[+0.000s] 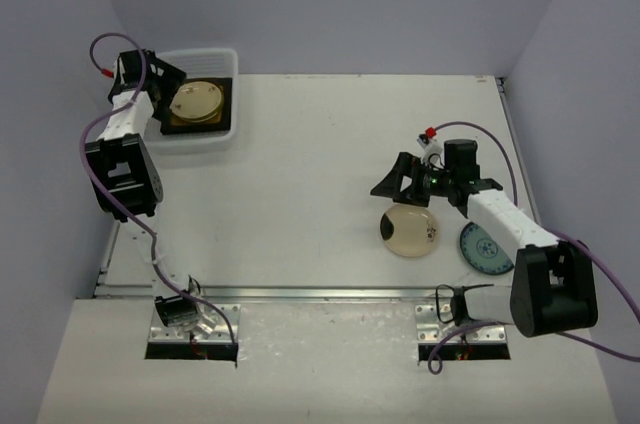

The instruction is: Place the plates into the plastic bin on the countertop

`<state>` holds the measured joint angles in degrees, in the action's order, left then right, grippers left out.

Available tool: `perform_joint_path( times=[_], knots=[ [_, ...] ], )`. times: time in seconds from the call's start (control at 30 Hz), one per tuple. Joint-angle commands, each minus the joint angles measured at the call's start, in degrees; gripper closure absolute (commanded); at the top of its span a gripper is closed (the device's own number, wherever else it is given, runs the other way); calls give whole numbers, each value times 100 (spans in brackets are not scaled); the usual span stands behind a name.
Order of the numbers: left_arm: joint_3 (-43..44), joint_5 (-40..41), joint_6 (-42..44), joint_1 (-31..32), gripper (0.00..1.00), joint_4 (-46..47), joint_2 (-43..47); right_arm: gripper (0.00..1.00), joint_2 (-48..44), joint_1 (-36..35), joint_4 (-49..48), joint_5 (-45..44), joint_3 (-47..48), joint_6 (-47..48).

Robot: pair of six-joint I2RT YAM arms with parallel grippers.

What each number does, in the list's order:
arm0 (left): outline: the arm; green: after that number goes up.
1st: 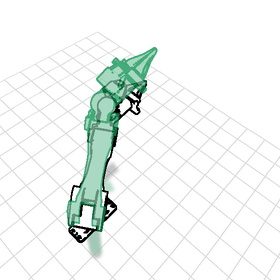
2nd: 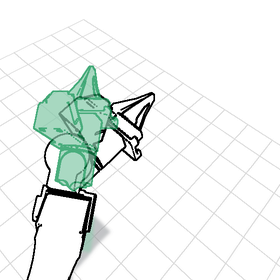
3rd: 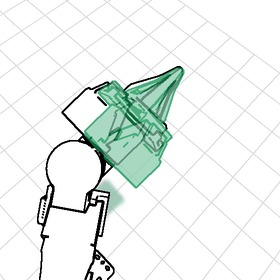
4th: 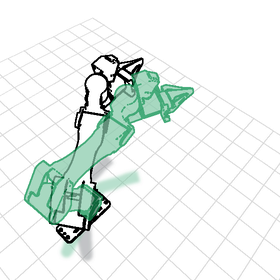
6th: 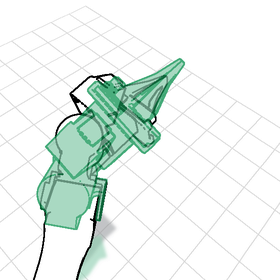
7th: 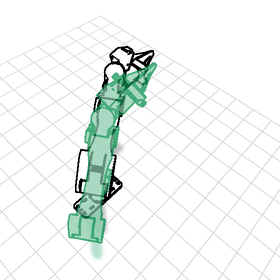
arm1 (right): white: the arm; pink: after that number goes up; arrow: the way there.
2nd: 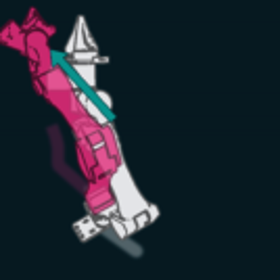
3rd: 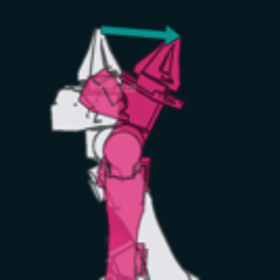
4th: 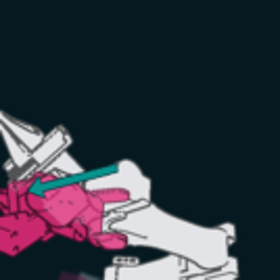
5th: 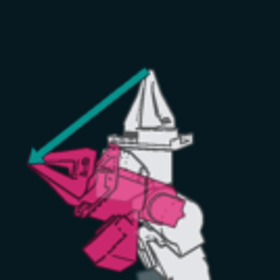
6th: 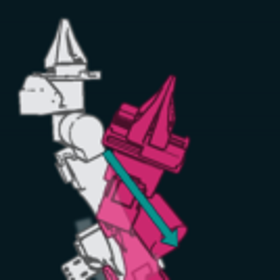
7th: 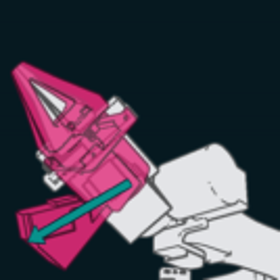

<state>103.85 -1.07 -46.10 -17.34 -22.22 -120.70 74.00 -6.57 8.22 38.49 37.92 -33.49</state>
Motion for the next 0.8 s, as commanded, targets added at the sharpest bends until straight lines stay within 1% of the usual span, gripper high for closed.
perform_joint_path(
  times=[0.0,0.1,0.13,0.2,0.23,0.27,0.33,0.37,0.43,0.47,0.53,0.57,0.6,0.63,0.67,0.77],
  knots=[
    [704,-310,432,-44,0,-545,-249,1,-18,10,383,-820,384,256],
    [668,-323,504,-50,0,-613,-233,1,-90,15,741,-1402,515,291],
    [572,-306,534,-50,0,-571,-107,1,-198,15,885,-1905,585,251],
    [377,-341,558,-50,0,-516,169,1,-285,15,1081,-2455,651,154],
    [237,-406,567,-50,0,-425,416,1,-392,19,1185,-2906,701,133],
    [32,-536,569,-43,0,-312,766,1,-497,27,1269,-3154,732,170],
    [-458,-885,589,11,0,-83,1539,1,-574,41,1362,-3415,760,371],
    [-725,-1034,619,72,0,61,1963,1,-605,42,1415,-3676,760,502],
    [-1054,-1366,702,210,0,265,2446,1,-594,54,1523,-4050,794,651],
    [-1393,-1527,753,380,0,372,2869,1,-524,78,1677,-4414,858,791],
    [-2047,-1614,837,872,0,677,3521,1,-286,129,2044,-4474,1003,1049],
    [-2328,-1599,814,1040,0,809,3768,1,-172,129,2052,-4382,1048,1138],
    [-2916,-1756,796,1198,0,982,4139,2,58,129,2094,-4127,1059,1384],
    [-3214,-1855,762,1414,0,1190,4291,4,203,138,2138,-4047,1076,1505],
    [-3560,-1988,690,1489,0,1216,4440,6,457,145,2196,-4071,1140,1645],
    [-4211,-2507,812,1748,0,1344,4634,5,1052,198,2328,-4024,1269,1938]
  ],
)
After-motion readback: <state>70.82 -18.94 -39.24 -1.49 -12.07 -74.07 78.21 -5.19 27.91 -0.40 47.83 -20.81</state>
